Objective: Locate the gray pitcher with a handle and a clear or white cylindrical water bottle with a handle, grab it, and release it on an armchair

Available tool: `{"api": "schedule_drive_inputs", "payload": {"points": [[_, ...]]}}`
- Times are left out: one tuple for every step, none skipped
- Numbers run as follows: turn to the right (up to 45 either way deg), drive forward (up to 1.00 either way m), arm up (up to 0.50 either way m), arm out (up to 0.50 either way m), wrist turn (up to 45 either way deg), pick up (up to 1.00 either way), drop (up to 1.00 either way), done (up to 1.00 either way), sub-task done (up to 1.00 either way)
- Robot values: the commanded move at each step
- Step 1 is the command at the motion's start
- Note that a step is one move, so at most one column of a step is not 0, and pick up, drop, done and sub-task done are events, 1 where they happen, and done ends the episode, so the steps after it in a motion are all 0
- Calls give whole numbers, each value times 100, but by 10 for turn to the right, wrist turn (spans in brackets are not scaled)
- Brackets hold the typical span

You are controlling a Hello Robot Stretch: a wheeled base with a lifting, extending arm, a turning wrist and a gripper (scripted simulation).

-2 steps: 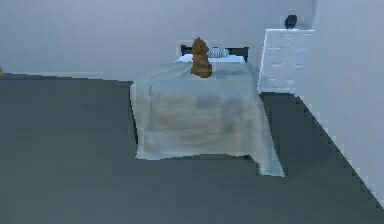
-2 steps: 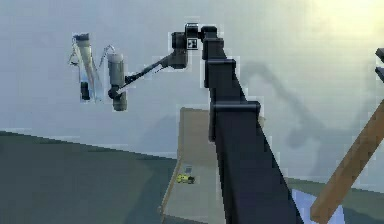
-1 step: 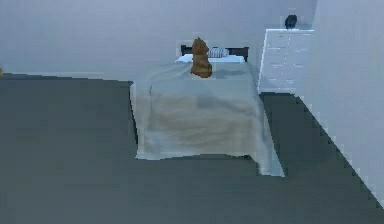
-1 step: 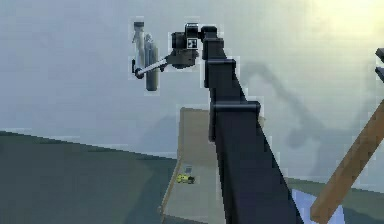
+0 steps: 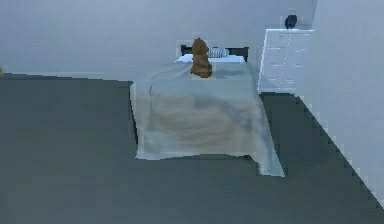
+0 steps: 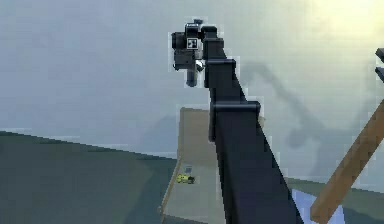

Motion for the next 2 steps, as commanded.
{"api": "schedule_drive_inputs", "payload": {"points": [[0, 0, 0, 0, 270, 0, 0, 0, 0], [0, 0, -50, 0, 0, 0, 0, 0, 0]]}}
